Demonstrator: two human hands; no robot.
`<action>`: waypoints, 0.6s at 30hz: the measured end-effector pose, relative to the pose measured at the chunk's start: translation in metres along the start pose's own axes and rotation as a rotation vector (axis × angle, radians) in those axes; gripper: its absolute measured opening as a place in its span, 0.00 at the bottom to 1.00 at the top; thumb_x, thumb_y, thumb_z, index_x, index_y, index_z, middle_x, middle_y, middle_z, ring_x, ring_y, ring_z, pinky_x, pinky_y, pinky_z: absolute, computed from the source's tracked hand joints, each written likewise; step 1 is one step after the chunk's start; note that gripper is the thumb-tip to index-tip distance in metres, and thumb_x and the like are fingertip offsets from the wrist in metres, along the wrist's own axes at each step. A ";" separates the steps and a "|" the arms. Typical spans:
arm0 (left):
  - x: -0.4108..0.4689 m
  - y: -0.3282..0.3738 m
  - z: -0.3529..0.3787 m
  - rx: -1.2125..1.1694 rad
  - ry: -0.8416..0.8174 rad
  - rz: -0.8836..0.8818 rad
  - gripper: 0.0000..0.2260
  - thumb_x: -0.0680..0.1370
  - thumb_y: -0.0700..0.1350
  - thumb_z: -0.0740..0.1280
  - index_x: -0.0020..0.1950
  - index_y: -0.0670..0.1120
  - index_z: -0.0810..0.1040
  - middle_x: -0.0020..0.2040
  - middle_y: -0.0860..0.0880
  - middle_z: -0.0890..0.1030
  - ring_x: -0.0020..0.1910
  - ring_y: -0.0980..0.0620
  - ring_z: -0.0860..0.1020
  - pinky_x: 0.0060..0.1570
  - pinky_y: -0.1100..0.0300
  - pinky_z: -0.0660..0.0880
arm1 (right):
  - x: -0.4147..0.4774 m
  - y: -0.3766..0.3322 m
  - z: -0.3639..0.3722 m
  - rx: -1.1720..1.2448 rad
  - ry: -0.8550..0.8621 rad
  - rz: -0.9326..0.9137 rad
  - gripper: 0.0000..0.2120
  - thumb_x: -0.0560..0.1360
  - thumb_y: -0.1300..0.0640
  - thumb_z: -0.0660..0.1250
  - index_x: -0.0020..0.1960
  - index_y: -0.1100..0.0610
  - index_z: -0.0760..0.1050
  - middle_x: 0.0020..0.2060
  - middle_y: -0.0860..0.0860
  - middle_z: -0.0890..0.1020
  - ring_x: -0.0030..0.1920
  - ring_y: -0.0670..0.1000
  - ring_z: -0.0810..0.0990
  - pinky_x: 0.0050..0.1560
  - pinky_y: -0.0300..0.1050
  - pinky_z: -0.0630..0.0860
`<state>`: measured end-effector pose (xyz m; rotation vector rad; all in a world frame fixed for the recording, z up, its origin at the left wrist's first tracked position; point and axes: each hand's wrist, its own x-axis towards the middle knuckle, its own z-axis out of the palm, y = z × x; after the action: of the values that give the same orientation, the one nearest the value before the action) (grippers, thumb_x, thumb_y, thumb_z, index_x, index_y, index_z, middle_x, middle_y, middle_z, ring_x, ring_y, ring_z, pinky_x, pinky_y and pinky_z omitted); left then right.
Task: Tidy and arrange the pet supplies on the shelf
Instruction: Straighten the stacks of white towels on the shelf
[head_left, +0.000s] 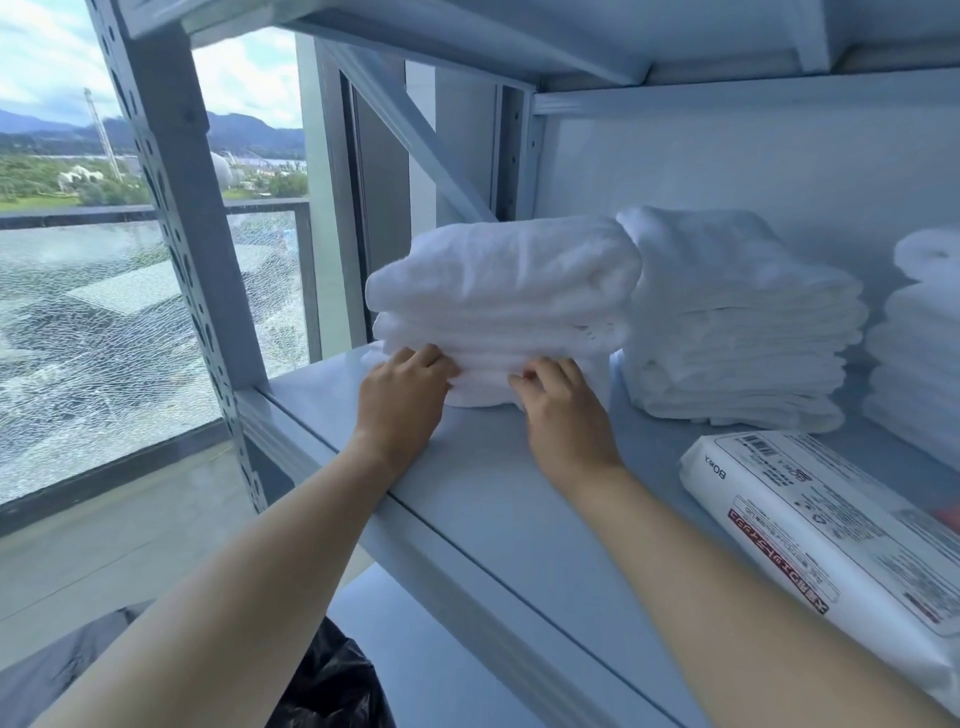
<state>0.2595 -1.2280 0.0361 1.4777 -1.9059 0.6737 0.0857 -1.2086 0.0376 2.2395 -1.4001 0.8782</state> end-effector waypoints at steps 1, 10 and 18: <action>-0.001 0.000 -0.001 -0.003 -0.005 0.002 0.07 0.65 0.38 0.76 0.39 0.47 0.83 0.37 0.50 0.81 0.34 0.45 0.79 0.28 0.60 0.72 | 0.000 0.000 0.000 0.002 -0.006 0.002 0.11 0.71 0.71 0.61 0.50 0.64 0.79 0.48 0.59 0.78 0.50 0.61 0.75 0.45 0.53 0.73; -0.019 0.018 -0.024 -0.003 -0.082 0.013 0.04 0.70 0.39 0.72 0.43 0.46 0.83 0.41 0.48 0.81 0.40 0.45 0.80 0.30 0.59 0.70 | -0.004 0.014 -0.006 0.020 -0.190 0.058 0.15 0.75 0.67 0.58 0.59 0.60 0.74 0.60 0.55 0.71 0.61 0.55 0.65 0.54 0.50 0.72; -0.029 0.043 -0.047 0.195 0.009 0.284 0.11 0.60 0.34 0.70 0.39 0.46 0.82 0.39 0.49 0.81 0.37 0.49 0.80 0.30 0.61 0.76 | -0.011 0.017 -0.016 0.075 -0.200 0.092 0.23 0.72 0.70 0.61 0.64 0.56 0.71 0.62 0.53 0.70 0.62 0.55 0.67 0.51 0.53 0.76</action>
<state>0.2312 -1.1652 0.0449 1.3248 -2.1142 1.0179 0.0617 -1.1991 0.0418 2.3913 -1.5945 0.7634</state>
